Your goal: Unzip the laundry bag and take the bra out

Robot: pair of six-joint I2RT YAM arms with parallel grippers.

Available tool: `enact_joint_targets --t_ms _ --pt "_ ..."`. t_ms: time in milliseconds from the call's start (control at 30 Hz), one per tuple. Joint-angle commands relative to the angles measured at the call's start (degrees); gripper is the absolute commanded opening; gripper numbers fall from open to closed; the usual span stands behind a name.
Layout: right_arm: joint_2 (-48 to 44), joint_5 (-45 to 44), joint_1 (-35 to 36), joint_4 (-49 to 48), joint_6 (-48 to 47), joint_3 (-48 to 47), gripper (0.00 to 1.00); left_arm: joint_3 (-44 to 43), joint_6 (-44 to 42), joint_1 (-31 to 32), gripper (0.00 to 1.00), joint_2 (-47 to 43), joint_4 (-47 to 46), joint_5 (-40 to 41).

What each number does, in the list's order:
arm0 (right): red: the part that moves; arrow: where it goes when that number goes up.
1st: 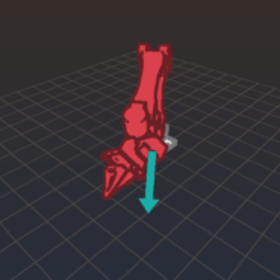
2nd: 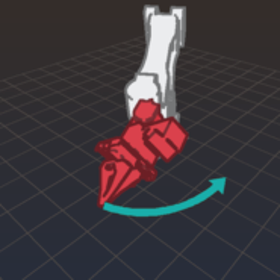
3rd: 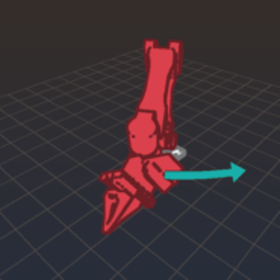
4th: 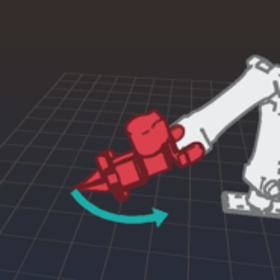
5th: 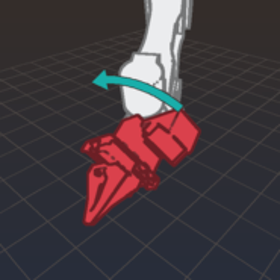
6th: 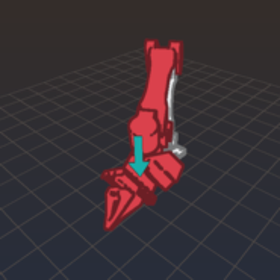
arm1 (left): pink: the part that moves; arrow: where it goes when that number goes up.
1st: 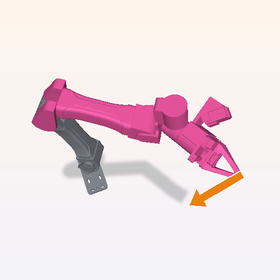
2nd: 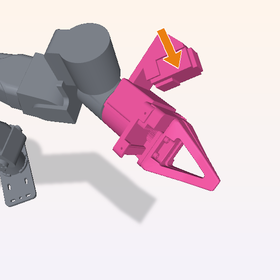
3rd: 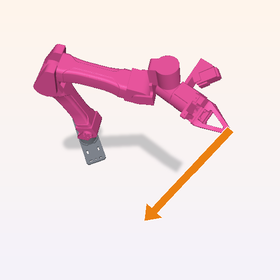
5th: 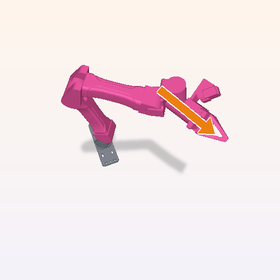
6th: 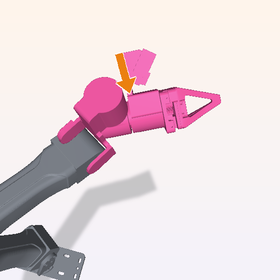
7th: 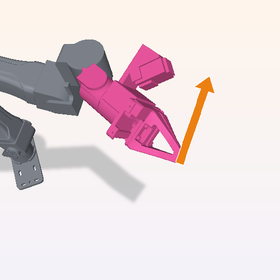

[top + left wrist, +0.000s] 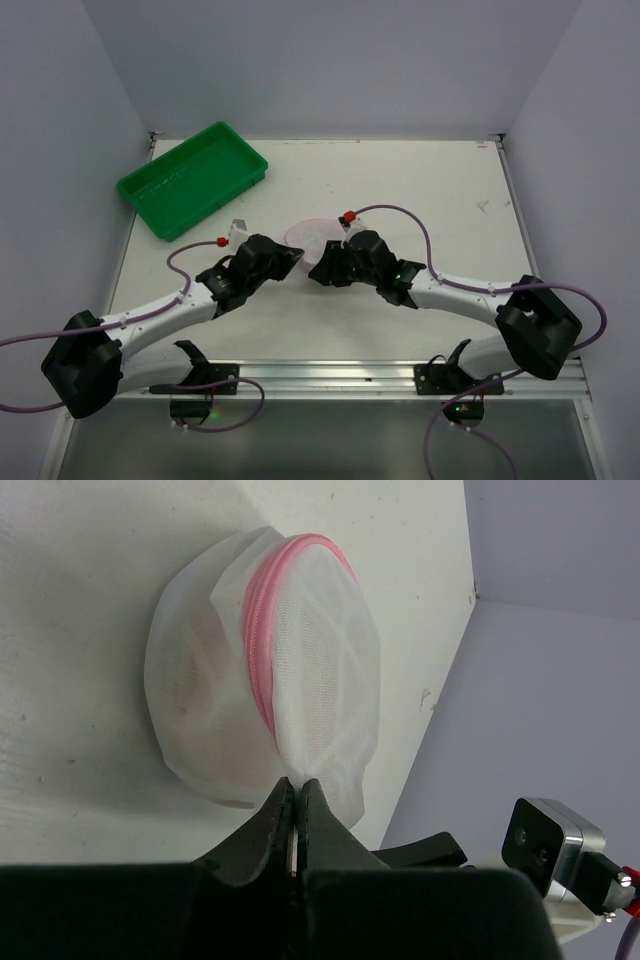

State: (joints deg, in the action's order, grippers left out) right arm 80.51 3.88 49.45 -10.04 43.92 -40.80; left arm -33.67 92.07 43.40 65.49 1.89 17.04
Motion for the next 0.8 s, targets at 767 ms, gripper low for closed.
enact_joint_targets --t_ms 767 --pt "-14.2 3.1 -10.2 8.2 -10.4 6.3 0.00 1.1 -23.1 -8.2 0.00 -4.3 -0.8 -2.6"
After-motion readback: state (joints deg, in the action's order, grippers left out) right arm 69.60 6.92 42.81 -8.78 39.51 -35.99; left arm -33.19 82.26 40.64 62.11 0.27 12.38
